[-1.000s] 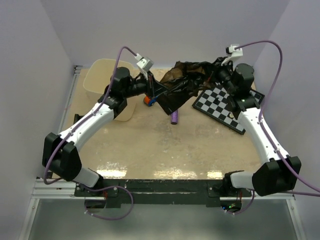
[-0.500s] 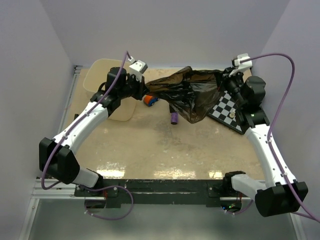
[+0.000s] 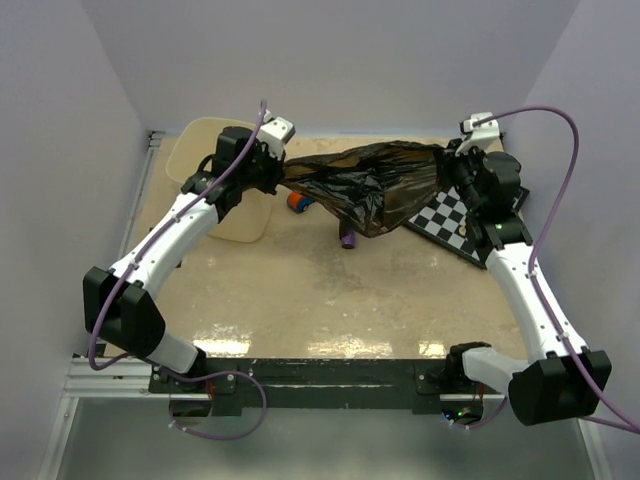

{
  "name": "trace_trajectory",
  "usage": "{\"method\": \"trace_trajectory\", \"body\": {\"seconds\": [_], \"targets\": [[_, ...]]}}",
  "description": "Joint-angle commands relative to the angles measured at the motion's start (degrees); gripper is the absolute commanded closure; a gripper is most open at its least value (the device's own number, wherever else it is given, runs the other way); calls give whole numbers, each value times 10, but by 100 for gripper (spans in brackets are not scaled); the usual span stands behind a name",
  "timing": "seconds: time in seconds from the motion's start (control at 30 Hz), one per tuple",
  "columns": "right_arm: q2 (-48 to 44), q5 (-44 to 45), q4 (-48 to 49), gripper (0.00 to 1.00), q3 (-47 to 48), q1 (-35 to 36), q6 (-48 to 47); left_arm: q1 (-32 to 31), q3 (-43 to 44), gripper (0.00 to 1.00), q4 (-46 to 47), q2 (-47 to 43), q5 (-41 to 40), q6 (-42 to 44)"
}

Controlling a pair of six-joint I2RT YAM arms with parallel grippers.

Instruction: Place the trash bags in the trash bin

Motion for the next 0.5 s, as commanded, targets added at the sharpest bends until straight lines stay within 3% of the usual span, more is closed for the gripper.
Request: {"method": "trace_trajectory", "body": {"seconds": [0.0, 0.1, 0.27, 0.33, 0.47], "targets": [[26, 52, -8, 100, 20, -5, 9, 4, 37, 100, -16, 2, -53, 58], [30, 7, -4, 100, 31, -6, -7, 5, 64, 100, -71, 18, -52, 64], [81, -95, -2, 100, 64, -4, 12, 4, 6, 100, 85, -28, 99, 42], [115, -133, -3, 100, 88, -3, 12, 3, 45, 100, 79, 0, 117, 16], [209, -148, -15, 100, 198, -2, -3, 4, 223, 100, -17, 145, 111, 20]]}}
